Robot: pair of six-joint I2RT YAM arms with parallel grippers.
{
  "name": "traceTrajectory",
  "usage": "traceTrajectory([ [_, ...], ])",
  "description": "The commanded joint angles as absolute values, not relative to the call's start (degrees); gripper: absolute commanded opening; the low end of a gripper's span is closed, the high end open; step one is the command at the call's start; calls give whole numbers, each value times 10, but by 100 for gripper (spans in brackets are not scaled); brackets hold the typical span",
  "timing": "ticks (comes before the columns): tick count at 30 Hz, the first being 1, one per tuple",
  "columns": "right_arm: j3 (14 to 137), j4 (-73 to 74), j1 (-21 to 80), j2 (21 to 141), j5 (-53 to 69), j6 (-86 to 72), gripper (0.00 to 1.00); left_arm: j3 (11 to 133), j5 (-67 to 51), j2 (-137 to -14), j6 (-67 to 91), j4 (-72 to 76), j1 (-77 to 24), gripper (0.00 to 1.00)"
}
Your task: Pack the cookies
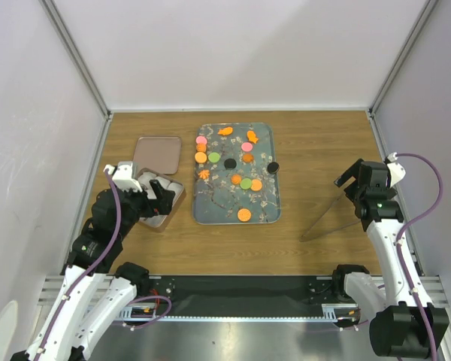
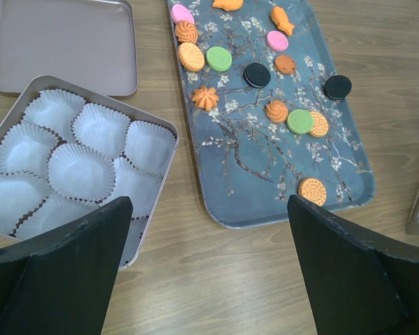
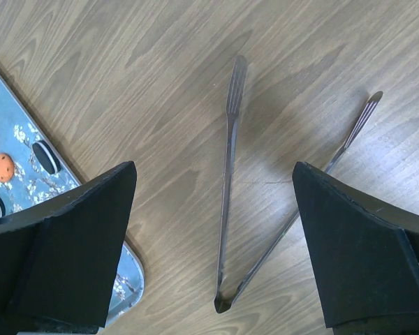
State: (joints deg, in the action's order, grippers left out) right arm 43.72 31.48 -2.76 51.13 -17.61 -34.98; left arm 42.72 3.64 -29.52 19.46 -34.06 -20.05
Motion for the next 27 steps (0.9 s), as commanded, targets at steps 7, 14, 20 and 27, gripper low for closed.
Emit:
traceTrajectory([
  [7,442,326,-31,512,-214,-356,100,430,20,-296,190,-327,-200,100],
  [14,459,377,-37,533,-260,-423,99,429,20,-295,189,-328,-200,100],
  [20,456,405,-60,569,-225,-460,93,430,28,-292,191,-330,-200,100],
  [27,411,379,-66,627,-215,-508,80,430,28,-291,192,-330,-200,100],
])
